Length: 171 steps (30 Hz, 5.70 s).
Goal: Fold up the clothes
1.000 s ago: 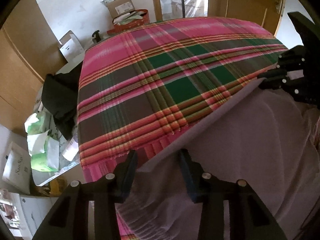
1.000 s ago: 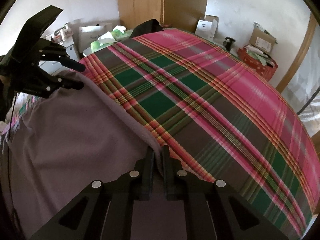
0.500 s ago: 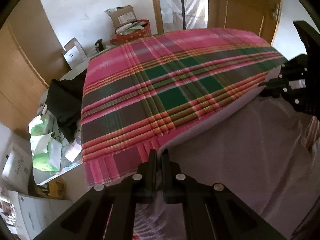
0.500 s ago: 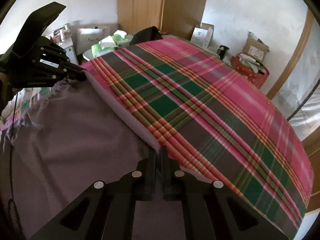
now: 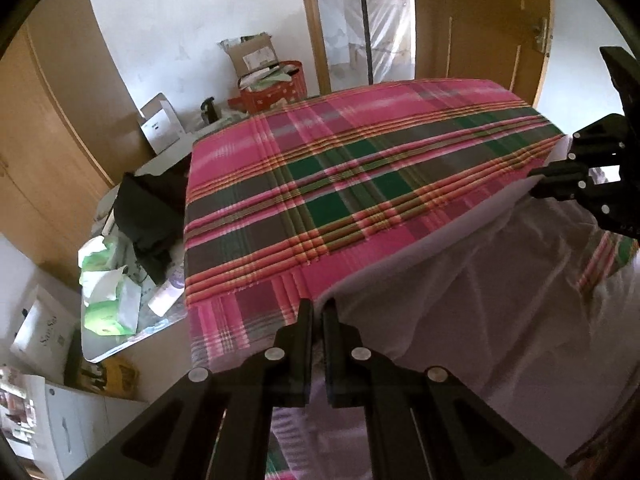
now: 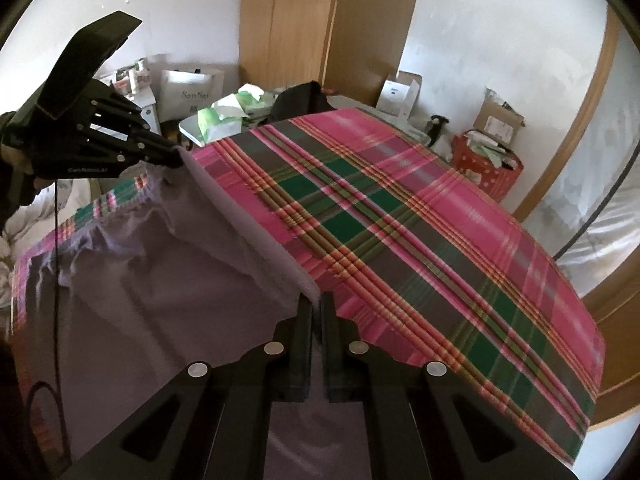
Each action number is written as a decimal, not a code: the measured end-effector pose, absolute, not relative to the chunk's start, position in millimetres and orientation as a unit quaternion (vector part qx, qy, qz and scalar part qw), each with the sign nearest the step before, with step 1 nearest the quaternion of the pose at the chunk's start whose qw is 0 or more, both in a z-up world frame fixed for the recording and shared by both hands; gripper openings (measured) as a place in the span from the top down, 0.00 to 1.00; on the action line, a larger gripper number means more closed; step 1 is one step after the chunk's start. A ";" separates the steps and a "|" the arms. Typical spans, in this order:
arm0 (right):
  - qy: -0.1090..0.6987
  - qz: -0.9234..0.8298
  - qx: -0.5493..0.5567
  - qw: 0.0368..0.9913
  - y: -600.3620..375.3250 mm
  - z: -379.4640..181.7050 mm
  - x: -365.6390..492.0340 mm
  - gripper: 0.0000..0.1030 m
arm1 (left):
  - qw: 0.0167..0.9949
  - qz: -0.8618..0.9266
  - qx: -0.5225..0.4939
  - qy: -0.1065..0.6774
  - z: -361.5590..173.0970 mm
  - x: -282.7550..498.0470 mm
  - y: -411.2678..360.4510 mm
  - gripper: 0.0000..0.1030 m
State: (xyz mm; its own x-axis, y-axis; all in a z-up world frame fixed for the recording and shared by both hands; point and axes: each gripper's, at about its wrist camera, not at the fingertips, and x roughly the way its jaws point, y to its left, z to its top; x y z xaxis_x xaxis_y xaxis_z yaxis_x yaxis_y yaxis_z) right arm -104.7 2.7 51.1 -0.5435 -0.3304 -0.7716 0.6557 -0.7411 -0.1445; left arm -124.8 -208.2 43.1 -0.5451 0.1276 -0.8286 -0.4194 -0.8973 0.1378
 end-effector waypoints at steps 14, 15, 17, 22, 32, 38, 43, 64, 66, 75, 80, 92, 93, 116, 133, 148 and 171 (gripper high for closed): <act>0.229 -0.861 0.352 0.287 -1.5 83.7 -27.5 0.96 | 0.155 0.874 -0.428 0.169 75.2 -64.5 -210.3 0.96; 0.230 -0.861 0.350 0.287 -1.9 85.9 -21.9 0.96 | 0.155 0.874 -0.428 0.167 76.5 -60.5 -211.3 0.96; 0.232 -0.862 0.348 0.287 -3.2 88.2 -11.2 0.96 | 0.155 0.875 -0.428 0.165 79.4 -50.6 -214.0 0.96; 0.234 -0.860 0.347 0.292 -7.3 88.1 14.7 0.96 | 0.150 0.879 -0.423 0.162 85.2 -24.9 -221.2 0.96; 0.239 -0.856 0.345 0.302 -15.6 87.9 66.5 0.96 | 0.152 0.879 -0.426 0.147 81.2 13.6 -229.2 0.97; 0.243 -0.852 0.341 0.314 -21.7 85.3 92.8 0.96 | 0.150 0.883 -0.427 0.126 77.2 34.6 -237.8 0.97; 0.246 -0.848 0.338 0.326 -27.0 82.7 113.9 0.96 | 0.144 0.888 -0.422 0.113 73.5 54.2 -245.1 0.97; 0.233 -0.828 0.372 0.349 -34.5 42.2 167.1 0.96 | 0.126 0.893 -0.426 0.066 28.1 115.6 -255.6 0.97; 0.229 -0.826 0.377 0.350 -34.4 39.5 168.9 0.96 | 0.127 0.893 -0.427 0.063 26.0 118.1 -256.5 0.97; 0.235 -0.814 0.395 0.356 -38.4 26.5 178.4 0.96 | 0.128 0.891 -0.431 0.053 16.2 124.9 -259.5 0.97; 0.227 -0.809 0.411 0.353 -35.6 13.9 177.9 0.97 | 0.136 0.886 -0.440 0.046 4.0 127.3 -261.2 0.98; 0.227 -0.802 0.434 0.343 -39.4 -13.4 174.3 0.97 | 0.163 0.844 -0.475 -0.186 -22.2 116.0 -310.4 0.92; 0.225 -0.802 0.434 0.342 -39.0 -13.4 173.9 0.97 | 0.162 0.842 -0.476 -0.195 -23.5 114.9 -312.7 0.90; 0.202 -0.802 0.444 0.345 -33.6 -19.8 170.5 0.97 | 0.141 0.756 -0.423 -0.478 -55.7 83.6 -359.9 0.61; 0.182 -0.804 0.445 0.350 -28.8 -21.7 167.3 0.98 | 0.089 0.764 -0.410 -0.491 -47.8 89.5 -362.2 0.62; 0.169 -0.823 0.420 0.343 -25.3 -10.7 172.1 0.98 | 0.097 0.792 -0.349 -0.491 -20.2 104.1 -359.7 0.91; 0.178 -0.829 0.392 0.356 -18.6 9.7 194.4 0.98 | 0.047 0.784 -0.401 -0.473 -52.2 117.5 -367.2 0.91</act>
State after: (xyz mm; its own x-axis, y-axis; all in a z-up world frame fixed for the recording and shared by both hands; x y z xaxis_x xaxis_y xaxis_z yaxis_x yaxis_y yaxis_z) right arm 194.4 -18.6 9.7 -0.4388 -0.4509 -0.7772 0.7304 -0.6828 -0.0163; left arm 117.5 -367.2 -52.2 -0.6743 0.4530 -0.5832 0.3044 -0.5490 -0.7784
